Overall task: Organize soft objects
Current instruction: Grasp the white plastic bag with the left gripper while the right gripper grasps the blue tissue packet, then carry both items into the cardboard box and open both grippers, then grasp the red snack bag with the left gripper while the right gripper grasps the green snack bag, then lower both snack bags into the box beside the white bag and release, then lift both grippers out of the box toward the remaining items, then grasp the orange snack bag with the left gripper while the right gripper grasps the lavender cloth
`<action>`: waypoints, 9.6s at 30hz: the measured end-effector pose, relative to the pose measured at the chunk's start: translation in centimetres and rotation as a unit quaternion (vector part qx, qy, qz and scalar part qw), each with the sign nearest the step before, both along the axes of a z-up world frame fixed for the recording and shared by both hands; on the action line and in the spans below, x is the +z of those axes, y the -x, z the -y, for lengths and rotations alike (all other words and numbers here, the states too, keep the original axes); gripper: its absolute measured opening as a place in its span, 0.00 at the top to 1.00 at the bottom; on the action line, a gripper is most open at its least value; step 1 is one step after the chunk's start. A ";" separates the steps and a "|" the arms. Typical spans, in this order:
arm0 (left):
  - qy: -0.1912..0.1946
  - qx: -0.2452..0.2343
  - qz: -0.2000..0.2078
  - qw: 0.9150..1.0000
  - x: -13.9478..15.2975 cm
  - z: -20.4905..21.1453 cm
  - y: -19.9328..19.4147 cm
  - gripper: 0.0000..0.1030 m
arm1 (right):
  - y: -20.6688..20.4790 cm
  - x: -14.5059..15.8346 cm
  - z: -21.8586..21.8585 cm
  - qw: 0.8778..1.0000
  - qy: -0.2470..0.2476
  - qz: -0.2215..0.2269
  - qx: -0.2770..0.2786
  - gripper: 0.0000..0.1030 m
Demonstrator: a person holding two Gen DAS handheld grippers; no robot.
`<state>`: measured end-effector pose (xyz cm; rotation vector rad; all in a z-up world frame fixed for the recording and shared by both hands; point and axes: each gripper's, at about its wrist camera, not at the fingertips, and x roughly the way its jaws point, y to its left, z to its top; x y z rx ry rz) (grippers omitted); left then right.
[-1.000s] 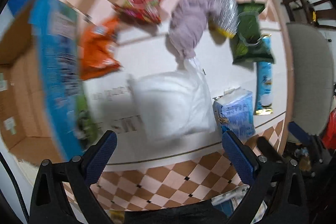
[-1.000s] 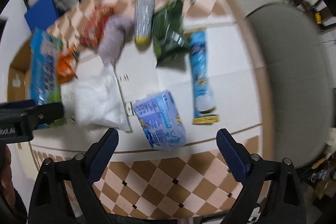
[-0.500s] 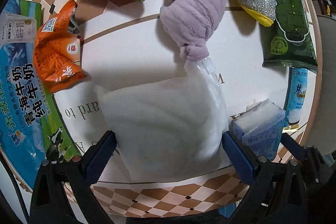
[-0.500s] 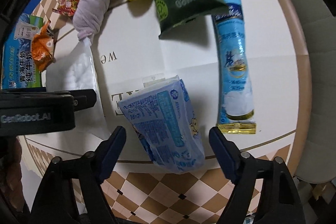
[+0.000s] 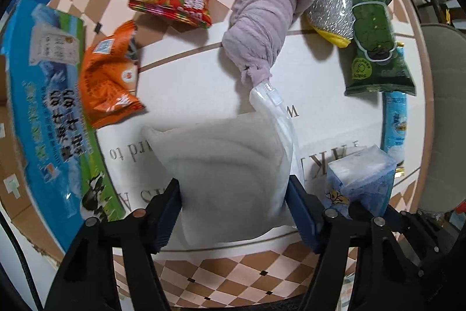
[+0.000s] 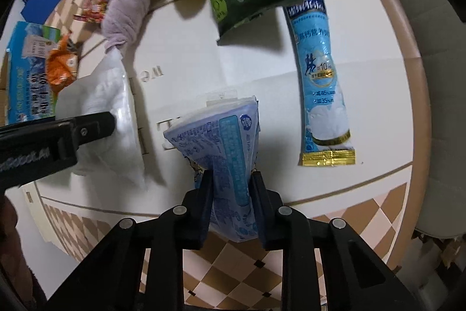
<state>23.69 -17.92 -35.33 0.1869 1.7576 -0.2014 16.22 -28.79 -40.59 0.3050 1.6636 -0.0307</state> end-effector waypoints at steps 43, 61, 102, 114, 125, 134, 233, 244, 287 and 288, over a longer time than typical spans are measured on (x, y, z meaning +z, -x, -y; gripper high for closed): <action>0.020 0.015 0.015 1.000 3.7 -33.5 -16.2 0.35 | -21.1 8.0 -34.1 0.997 -0.043 0.038 0.055 0.74; 0.050 0.096 0.094 0.990 10.1 -37.2 -13.7 0.04 | -20.0 10.8 -33.6 0.995 0.023 0.060 0.075 0.07; -0.010 -0.040 0.230 0.972 18.7 -12.1 -8.2 0.09 | -7.2 20.6 -2.4 0.983 0.041 0.150 -0.101 0.06; -0.040 -0.119 0.083 0.989 3.4 0.3 -17.9 0.26 | -14.5 9.2 6.9 0.992 0.083 0.057 -0.073 0.42; -0.040 -0.123 0.014 0.991 -3.1 2.4 -19.9 0.41 | -16.8 3.0 5.0 0.994 0.111 -0.002 -0.005 0.52; -0.021 -0.113 0.010 0.993 -2.2 1.8 -19.3 0.65 | -15.8 3.7 6.9 0.996 0.068 0.001 -0.061 0.78; -0.011 0.164 0.244 0.956 21.3 -35.4 5.3 0.03 | -2.2 25.3 -30.5 0.981 0.005 0.158 0.114 0.00; -0.025 0.120 0.267 0.956 23.0 -29.9 4.3 0.03 | -2.3 26.0 -25.4 0.982 0.004 0.169 0.079 0.00; -0.154 -0.191 -0.066 0.967 -6.8 0.0 -12.4 0.42 | -7.9 7.5 8.3 0.990 -0.033 0.035 -0.135 0.00; -0.149 -0.177 -0.068 0.970 -6.8 -0.3 -12.5 0.47 | -8.6 7.4 7.4 0.989 -0.048 0.039 -0.137 0.00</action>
